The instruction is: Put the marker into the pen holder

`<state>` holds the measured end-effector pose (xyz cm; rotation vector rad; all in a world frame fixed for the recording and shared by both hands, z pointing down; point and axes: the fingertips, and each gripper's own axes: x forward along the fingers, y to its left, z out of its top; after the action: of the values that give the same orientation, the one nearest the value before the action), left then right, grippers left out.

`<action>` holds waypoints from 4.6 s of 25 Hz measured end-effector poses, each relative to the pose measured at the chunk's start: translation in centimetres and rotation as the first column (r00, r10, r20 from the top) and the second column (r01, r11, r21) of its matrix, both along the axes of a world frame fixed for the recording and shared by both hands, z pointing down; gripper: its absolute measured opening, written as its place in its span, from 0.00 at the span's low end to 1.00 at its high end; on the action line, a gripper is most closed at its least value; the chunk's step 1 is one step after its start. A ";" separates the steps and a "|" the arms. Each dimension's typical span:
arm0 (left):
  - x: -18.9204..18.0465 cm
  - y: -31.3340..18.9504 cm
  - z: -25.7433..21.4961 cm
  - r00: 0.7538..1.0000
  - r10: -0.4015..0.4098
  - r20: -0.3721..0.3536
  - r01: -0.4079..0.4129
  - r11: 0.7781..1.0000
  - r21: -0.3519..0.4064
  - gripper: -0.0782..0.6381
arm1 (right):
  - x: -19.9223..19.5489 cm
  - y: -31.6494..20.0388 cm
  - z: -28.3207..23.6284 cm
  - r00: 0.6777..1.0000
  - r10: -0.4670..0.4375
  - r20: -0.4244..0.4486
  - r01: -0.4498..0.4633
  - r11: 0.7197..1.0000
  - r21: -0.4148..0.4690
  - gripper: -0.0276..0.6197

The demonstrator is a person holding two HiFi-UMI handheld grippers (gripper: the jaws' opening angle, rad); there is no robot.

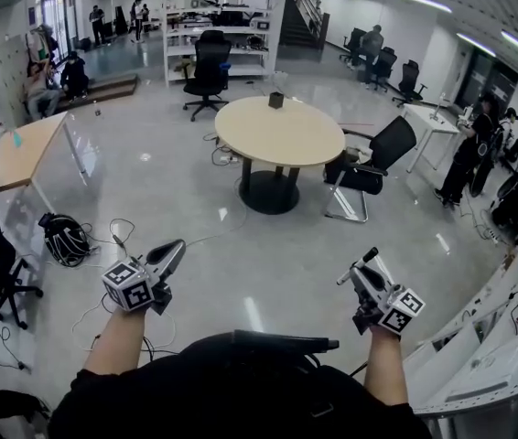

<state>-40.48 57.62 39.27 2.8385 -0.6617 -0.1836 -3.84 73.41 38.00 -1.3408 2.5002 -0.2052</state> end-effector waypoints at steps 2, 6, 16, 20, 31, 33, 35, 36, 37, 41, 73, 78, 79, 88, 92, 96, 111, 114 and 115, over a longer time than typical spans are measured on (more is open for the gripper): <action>1.1 0.6 -0.1 1.000 0.002 0.003 -0.002 1.000 0.002 0.10 | 0.9 0.5 -0.1 1.000 -0.004 -0.007 0.004 1.000 0.001 0.14; 3.4 2.2 -0.3 1.000 0.001 0.002 -0.001 1.000 -0.004 0.10 | 2.7 1.5 -0.2 1.000 -0.020 -0.017 0.020 1.000 0.007 0.14; 8.7 4.5 1.0 1.000 0.007 0.019 -0.006 1.000 -0.029 0.10 | 7.0 2.3 1.2 0.998 -0.055 -0.024 0.055 0.998 -0.007 0.14; 9.6 3.5 1.1 1.000 0.008 0.021 -0.007 0.999 -0.035 0.10 | 7.4 1.4 1.7 0.997 -0.067 -0.023 0.066 0.998 -0.019 0.14; 11.0 -6.1 1.7 0.995 0.091 -0.039 -0.092 0.995 -0.036 0.10 | 6.5 -6.5 0.6 0.995 -0.024 -0.096 0.021 0.999 -0.031 0.14; 10.6 -9.1 1.3 0.993 0.107 -0.045 -0.108 0.994 -0.031 0.10 | 6.0 -8.8 -0.1 0.995 -0.006 -0.101 0.003 1.000 -0.028 0.14; 10.1 -12.1 0.8 0.991 0.124 -0.046 -0.125 0.992 -0.020 0.11 | 5.4 -11.2 -0.8 0.994 0.014 -0.112 -0.017 1.000 -0.022 0.14; 9.6 -13.6 0.6 0.990 0.130 -0.046 -0.131 0.991 -0.015 0.11 | 5.0 -12.6 -1.1 0.993 0.025 -0.118 -0.027 0.999 -0.017 0.14; 8.9 -15.1 0.5 0.990 0.134 -0.045 -0.134 0.991 -0.013 0.10 | 4.6 -14.0 -1.4 0.992 0.033 -0.121 -0.034 0.999 -0.013 0.14; 6.3 -21.4 0.5 0.990 0.136 -0.037 -0.137 0.991 -0.011 0.10 | 2.5 -20.1 -1.8 0.992 0.053 -0.113 -0.054 0.999 -0.008 0.14; 27.4 -42.5 0.4 0.999 -0.022 -0.024 0.022 1.000 -0.017 0.11 | 23.8 -49.1 -1.2 0.980 -0.147 -0.136 0.149 0.989 0.003 0.14; 31.5 -44.6 1.0 1.000 -0.027 -0.002 0.027 0.999 -0.030 0.11 | 27.6 -52.1 -0.7 0.978 -0.170 -0.125 0.170 0.985 -0.004 0.14; 32.1 -45.2 1.1 1.000 -0.027 0.003 0.027 0.999 -0.029 0.11 | 28.2 -52.7 -0.6 0.977 -0.171 -0.125 0.171 0.985 -0.004 0.14; 33.7 -54.1 1.3 0.999 -0.006 -0.034 0.006 1.000 -0.017 0.10 | 30.7 -59.0 0.5 0.981 -0.122 -0.149 0.117 0.992 -0.039 0.14; 33.3 -60.4 1.3 0.999 0.031 -0.041 -0.031 1.000 -0.004 0.11 | 30.2 -63.8 0.2 0.985 -0.071 -0.157 0.065 0.997 -0.044 0.14; 33.3 -66.5 0.8 0.995 0.101 -0.014 -0.100 0.995 0.014 0.10 | 28.9 -69.3 -0.9 0.987 -0.024 -0.160 0.019 0.999 -0.036 0.14; 32.6 -82.8 1.2 0.982 0.190 0.017 -0.190 0.982 -0.007 0.10 | 24.3 -87.1 -0.9 0.989 -0.032 -0.146 0.028 0.999 -0.029 0.14; 33.7 -84.6 1.6 0.986 0.163 0.018 -0.163 0.987 -0.016 0.10 | 26.1 -89.2 -0.4 0.990 -0.048 -0.134 0.045 0.999 -0.022 0.14; 34.4 -85.1 1.8 0.988 0.153 0.020 -0.153 0.988 -0.017 0.10 | 27.0 -89.9 -0.3 0.990 -0.055 -0.130 0.054 0.998 -0.016 0.14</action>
<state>-6.11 -27.52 41.05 2.8644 -0.4441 -0.1221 23.15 -16.54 37.73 -1.3320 2.6500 -0.1490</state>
